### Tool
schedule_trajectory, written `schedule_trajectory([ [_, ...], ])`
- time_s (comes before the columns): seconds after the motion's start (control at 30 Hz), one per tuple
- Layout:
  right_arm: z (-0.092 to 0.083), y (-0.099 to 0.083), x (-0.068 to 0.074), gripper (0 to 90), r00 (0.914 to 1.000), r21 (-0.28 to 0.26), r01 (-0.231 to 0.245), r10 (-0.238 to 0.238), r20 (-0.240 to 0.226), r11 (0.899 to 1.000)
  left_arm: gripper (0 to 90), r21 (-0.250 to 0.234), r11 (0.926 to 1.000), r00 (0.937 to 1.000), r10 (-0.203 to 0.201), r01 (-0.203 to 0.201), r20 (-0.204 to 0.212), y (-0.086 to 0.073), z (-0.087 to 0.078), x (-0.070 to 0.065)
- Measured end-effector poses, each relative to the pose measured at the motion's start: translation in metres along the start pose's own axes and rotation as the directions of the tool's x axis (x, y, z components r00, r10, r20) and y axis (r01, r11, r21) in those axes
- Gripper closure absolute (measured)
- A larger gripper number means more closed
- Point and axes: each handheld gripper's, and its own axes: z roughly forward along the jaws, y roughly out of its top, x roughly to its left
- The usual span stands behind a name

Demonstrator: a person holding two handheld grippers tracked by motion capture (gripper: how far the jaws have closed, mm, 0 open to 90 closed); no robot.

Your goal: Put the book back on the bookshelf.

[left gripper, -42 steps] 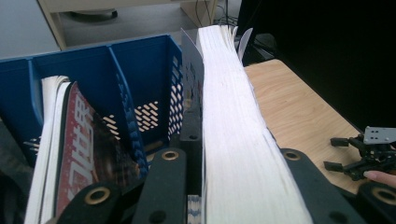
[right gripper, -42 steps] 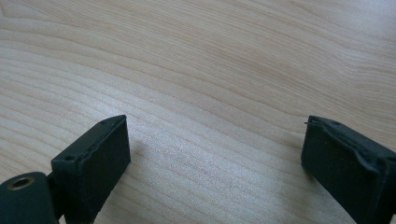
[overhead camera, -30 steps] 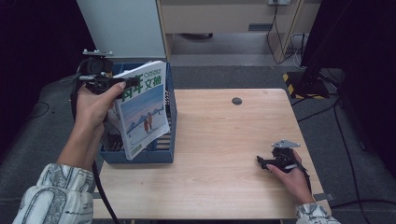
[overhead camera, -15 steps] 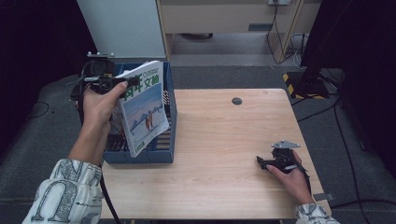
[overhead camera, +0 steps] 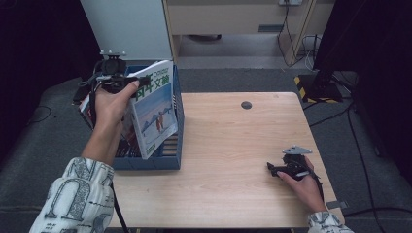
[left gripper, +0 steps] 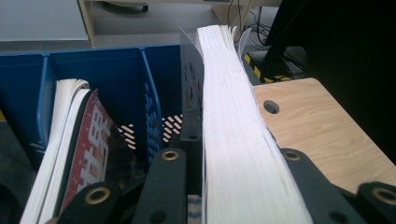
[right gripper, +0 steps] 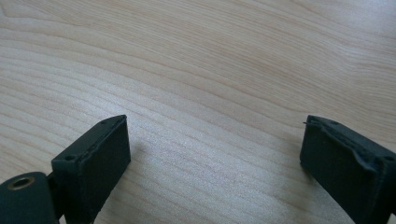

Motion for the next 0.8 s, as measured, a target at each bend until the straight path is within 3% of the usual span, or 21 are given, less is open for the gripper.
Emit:
schedule_trajectory([
  [0.3, 0.0, 0.0, 0.0, 8.5, 1.0, -0.002, -0.002, 0.002, 0.0, 1.0, 73.4, 0.0, 1.0, 0.9999, 0.009, -0.009, 0.004, 0.0, 0.011, -0.005],
  [0.63, 0.0, 0.0, 0.0, 8.5, 1.0, -0.002, -0.002, 0.002, 0.0, 1.0, 73.4, -0.034, 0.999, 0.9994, 0.03, -0.029, 0.016, -0.005, 0.019, -0.011],
  [0.8, 0.0, 0.0, 0.0, 8.5, 1.0, -0.002, -0.002, 0.002, 0.0, 1.0, 73.3, -0.075, 0.9966, 0.9992, 0.035, -0.034, 0.019, -0.008, 0.019, -0.01],
])
